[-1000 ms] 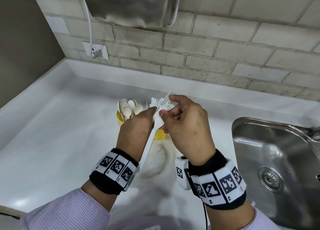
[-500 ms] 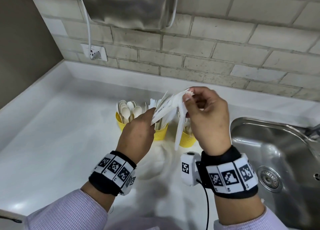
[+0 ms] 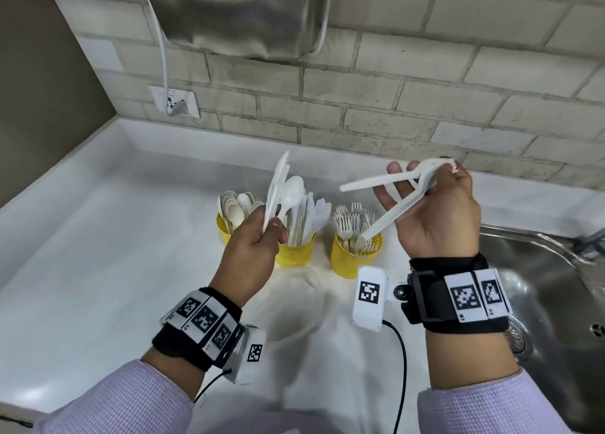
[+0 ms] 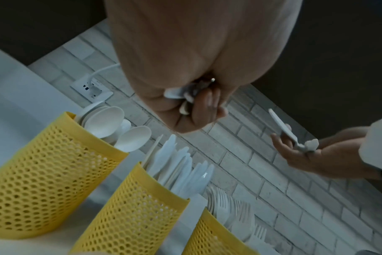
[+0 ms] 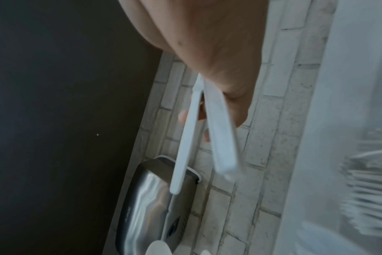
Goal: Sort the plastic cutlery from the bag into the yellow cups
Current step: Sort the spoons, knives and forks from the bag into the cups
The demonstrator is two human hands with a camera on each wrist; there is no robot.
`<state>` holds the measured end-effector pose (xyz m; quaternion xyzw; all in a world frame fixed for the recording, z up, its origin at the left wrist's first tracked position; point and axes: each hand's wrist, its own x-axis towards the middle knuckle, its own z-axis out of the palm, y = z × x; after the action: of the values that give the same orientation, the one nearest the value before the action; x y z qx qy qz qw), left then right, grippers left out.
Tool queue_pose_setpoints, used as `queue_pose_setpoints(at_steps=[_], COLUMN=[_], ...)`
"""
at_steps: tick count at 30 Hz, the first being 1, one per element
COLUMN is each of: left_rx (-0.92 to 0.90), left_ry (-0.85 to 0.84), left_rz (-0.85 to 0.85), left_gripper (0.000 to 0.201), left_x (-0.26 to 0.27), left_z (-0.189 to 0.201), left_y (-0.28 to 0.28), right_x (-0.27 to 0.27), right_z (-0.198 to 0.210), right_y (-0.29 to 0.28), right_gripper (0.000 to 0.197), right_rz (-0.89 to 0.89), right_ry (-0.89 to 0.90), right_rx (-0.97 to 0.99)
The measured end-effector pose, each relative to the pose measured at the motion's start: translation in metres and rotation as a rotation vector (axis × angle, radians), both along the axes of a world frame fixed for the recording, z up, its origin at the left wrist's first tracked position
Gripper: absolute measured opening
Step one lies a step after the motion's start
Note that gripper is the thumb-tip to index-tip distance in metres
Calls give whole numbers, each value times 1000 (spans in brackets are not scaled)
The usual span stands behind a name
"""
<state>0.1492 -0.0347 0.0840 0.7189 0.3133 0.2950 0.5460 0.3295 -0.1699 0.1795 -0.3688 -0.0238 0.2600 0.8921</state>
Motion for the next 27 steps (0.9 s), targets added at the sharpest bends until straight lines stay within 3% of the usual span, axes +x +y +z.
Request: queue_pose_setpoints(at_steps=[3, 8, 10, 14, 16, 23, 27], left_rx=[-106, -147, -147, -128, -108, -91, -62], left_ry=[-62, -53, -50, -51, -38, -37, -18], left_rz=[-16, -60, -71, -75, -68, -86, -88], left_gripper=[19, 19, 19, 16, 18, 36, 32], left_x=[1, 2, 2, 2, 1, 2, 2], left_z=[1, -2, -1, 0, 0, 2, -1], left_y=[0, -4, -6, -7, -7, -10, -9], right_x=[6, 16, 19, 20, 19, 9, 6], right_z=[-11, -29, -35, -47, -55, -78, -88], right_y=[2, 15, 20, 31, 38, 54, 55], right_gripper=[16, 19, 16, 51, 59, 61, 64], right_rz=[-113, -313, -294, -168, -113, -55, -92], right_ry=[89, 40, 33, -74, -149, -348, -439], right_rx=[16, -95, -89, -85, -123, -292, -434])
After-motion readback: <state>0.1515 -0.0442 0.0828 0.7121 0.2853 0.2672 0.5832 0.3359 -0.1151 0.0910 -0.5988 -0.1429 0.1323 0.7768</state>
